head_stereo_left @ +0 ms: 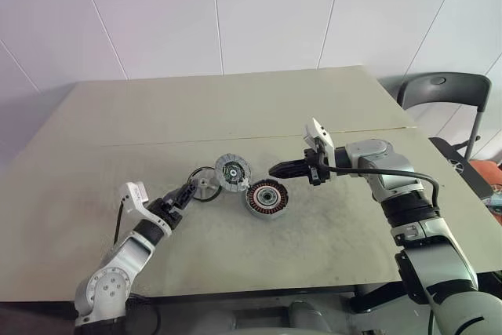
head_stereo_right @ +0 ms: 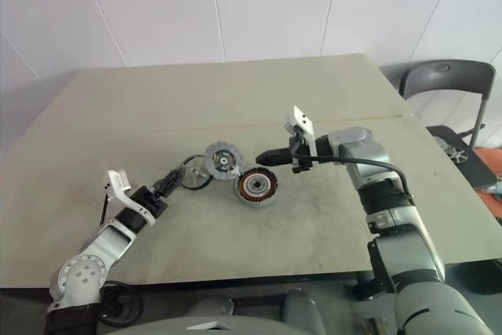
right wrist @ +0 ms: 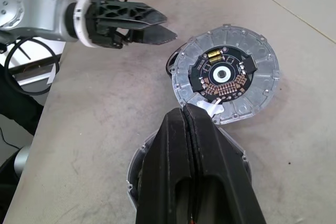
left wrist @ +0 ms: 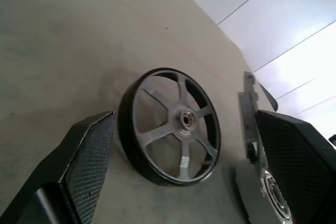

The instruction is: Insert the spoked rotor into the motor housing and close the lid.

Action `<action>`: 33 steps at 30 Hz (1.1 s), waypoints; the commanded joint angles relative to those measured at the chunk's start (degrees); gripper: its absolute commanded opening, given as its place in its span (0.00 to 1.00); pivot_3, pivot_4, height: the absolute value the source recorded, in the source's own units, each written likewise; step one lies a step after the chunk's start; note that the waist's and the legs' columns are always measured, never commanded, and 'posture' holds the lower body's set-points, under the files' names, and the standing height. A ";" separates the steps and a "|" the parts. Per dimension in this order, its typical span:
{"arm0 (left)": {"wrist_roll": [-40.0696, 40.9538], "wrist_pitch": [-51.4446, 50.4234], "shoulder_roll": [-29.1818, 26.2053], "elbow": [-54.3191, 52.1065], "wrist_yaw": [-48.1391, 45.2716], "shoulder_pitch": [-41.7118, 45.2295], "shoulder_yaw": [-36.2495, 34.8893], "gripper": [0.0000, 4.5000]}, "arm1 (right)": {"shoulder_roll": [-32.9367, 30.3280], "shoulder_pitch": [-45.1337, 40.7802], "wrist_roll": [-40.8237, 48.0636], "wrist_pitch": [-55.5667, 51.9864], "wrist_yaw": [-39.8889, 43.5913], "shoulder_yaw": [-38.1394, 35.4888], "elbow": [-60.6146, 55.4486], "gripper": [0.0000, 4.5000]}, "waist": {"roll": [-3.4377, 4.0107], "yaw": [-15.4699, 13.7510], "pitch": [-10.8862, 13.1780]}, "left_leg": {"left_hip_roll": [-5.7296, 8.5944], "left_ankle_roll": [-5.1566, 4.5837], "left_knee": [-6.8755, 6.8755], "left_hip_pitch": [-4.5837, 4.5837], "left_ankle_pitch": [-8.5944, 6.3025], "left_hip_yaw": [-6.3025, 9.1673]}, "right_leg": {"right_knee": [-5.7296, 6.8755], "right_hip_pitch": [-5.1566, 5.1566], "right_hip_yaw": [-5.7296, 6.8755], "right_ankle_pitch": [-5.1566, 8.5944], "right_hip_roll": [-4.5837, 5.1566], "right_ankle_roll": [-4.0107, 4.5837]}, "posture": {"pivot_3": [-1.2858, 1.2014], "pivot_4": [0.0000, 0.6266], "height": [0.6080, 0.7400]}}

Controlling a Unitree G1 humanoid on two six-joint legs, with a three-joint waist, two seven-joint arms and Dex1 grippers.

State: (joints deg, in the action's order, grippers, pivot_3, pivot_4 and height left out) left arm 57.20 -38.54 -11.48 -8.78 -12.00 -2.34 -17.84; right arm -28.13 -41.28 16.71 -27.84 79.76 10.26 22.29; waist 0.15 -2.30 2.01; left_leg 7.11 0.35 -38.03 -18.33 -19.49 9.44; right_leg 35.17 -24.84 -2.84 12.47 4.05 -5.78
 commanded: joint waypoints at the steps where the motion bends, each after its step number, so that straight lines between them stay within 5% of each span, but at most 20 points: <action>1: 1.88 -2.80 -0.29 1.96 2.54 3.08 -1.77 1.00 | -0.32 -1.05 1.60 0.07 -0.41 -1.69 -2.85 0.01 | 0.00 0.00 0.00 | 0.00 0.00 -0.01 0.00 0.00 0.00 | 0.00 0.00 0.00 0.00 0.00 0.00 | 0.52 0.00 1.00; 13: 4.17 -7.46 1.89 7.25 3.72 10.78 -2.62 1.00 | -0.06 -0.69 1.84 0.11 -1.62 -1.56 -2.64 0.01 | -0.02 0.08 -0.01 | 0.01 0.28 -0.03 0.00 0.16 0.00 | -0.01 0.02 0.01 -0.02 0.01 0.02 | 0.52 0.00 1.00; 16: 3.52 -7.26 1.50 8.96 4.12 10.40 -4.19 0.87 | -0.13 -0.69 1.83 0.26 -1.77 -1.60 -2.43 0.00 | -0.02 0.10 -0.01 | 0.01 0.28 -0.02 0.00 0.16 -0.01 | -0.01 0.00 0.00 -0.02 0.01 0.02 | 0.52 0.00 1.00; 27: 5.04 -8.39 2.16 7.81 4.38 9.24 -5.87 0.05 | 0.01 -0.81 2.18 0.17 -1.37 -1.54 -2.37 0.00 | -0.03 0.02 -0.01 | 0.01 0.28 -0.03 -0.02 0.16 -0.01 | -0.02 0.00 0.00 -0.02 0.01 0.02 | 0.52 0.00 1.00; 33: 7.50 -8.85 3.13 8.11 3.44 9.59 -7.34 0.01 | 0.02 -0.54 2.21 0.28 -1.31 -1.30 -1.65 0.00 | -0.03 0.03 -0.01 | 0.01 0.28 -0.03 -0.02 0.16 -0.01 | -0.02 0.01 0.00 -0.02 0.02 0.02 | 0.52 0.00 1.00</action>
State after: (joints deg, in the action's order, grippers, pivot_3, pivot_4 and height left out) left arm 63.03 -47.30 -8.47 0.81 -7.69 6.46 -24.30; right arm -28.12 -41.09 17.85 -27.93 78.14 10.21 21.50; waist 0.12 -2.27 1.99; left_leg 7.12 0.63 -38.06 -18.35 -19.33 9.43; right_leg 35.15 -24.83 -2.84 12.45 4.06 -5.76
